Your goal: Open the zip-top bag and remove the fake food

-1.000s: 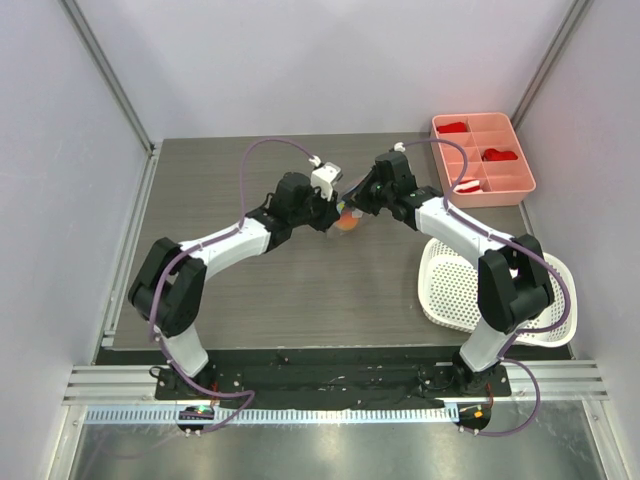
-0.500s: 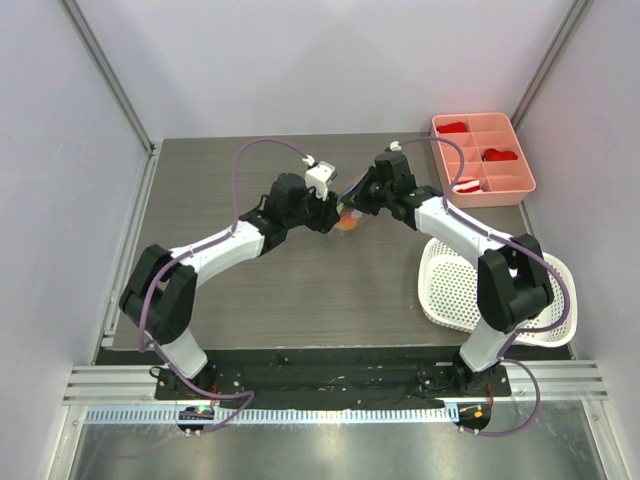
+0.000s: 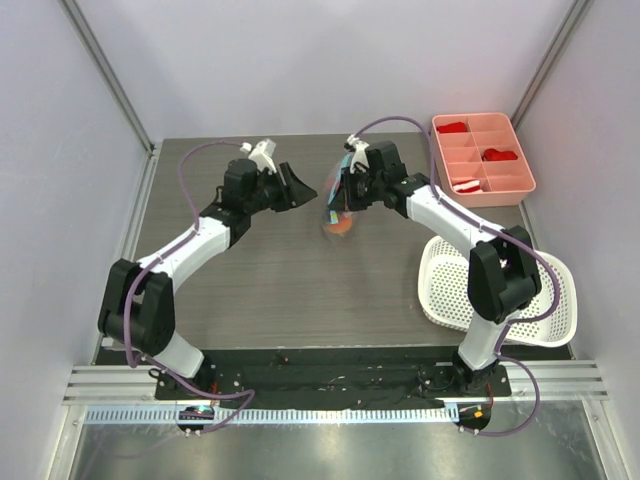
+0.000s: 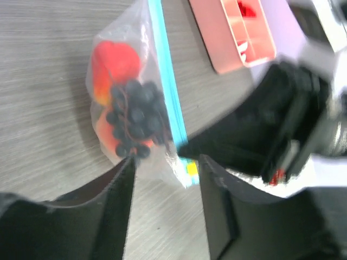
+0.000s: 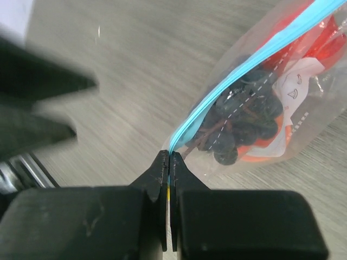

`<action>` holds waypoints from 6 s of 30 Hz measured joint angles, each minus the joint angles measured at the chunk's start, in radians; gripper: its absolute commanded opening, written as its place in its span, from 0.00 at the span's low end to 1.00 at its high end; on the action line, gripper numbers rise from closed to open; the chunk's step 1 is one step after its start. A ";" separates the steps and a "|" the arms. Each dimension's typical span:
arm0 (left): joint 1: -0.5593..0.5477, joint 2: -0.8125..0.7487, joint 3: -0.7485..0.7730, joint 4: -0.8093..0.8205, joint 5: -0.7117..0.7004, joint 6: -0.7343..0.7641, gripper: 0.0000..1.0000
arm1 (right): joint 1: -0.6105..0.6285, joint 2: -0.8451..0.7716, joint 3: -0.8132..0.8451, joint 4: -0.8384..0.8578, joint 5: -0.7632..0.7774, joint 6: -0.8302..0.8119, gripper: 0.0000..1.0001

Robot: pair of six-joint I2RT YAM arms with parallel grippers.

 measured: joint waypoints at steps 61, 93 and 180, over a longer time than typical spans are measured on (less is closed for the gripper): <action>-0.038 -0.096 -0.001 -0.313 -0.337 -0.417 0.63 | 0.083 -0.336 -0.581 0.518 0.105 -0.275 0.79; 0.203 0.269 -0.433 0.529 -0.052 -0.500 0.18 | 0.083 -0.417 -0.628 0.558 0.106 -0.171 0.80; -0.028 -0.338 -0.449 0.088 -0.406 -1.143 0.00 | 0.373 -0.094 -0.986 1.566 0.172 -0.401 0.43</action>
